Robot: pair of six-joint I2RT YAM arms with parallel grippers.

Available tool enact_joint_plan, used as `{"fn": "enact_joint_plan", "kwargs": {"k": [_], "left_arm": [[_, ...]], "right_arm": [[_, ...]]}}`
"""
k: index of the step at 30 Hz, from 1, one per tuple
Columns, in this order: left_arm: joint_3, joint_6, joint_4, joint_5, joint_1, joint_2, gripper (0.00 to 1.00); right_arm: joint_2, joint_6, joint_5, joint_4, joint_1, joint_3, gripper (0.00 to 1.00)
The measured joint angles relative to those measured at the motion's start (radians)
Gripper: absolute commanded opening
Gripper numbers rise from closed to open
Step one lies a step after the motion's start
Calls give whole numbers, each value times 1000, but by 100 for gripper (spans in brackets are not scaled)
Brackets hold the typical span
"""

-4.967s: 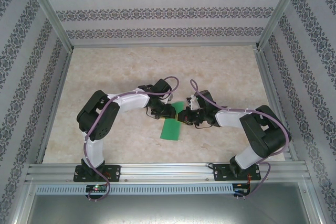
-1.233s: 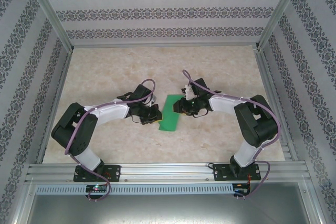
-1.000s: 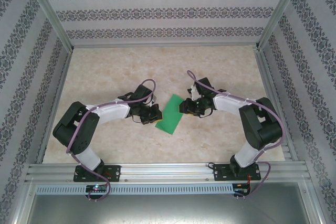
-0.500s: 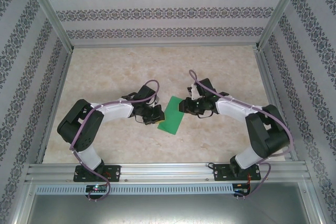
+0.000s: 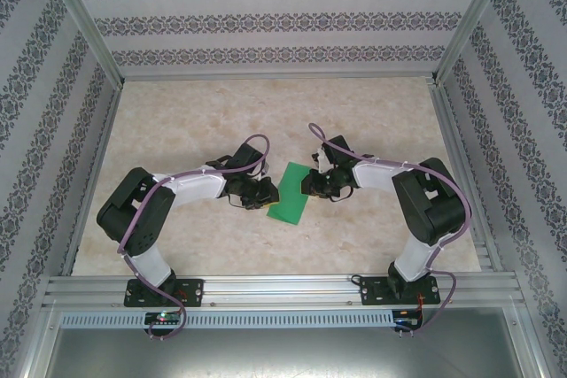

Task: Fold a paper plane with a square sheet of paper (pick it up from the middle)
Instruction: Fold the triangle a second time at the center of the table.

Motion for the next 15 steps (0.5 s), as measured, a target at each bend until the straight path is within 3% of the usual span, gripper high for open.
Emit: {"fn": "enact_joint_plan", "kwargs": {"k": [15], "left_arm": [[-1, 4, -32, -19, -5, -68, 19]], "right_arm": [[4, -8, 11, -4, 0, 6, 20]]}}
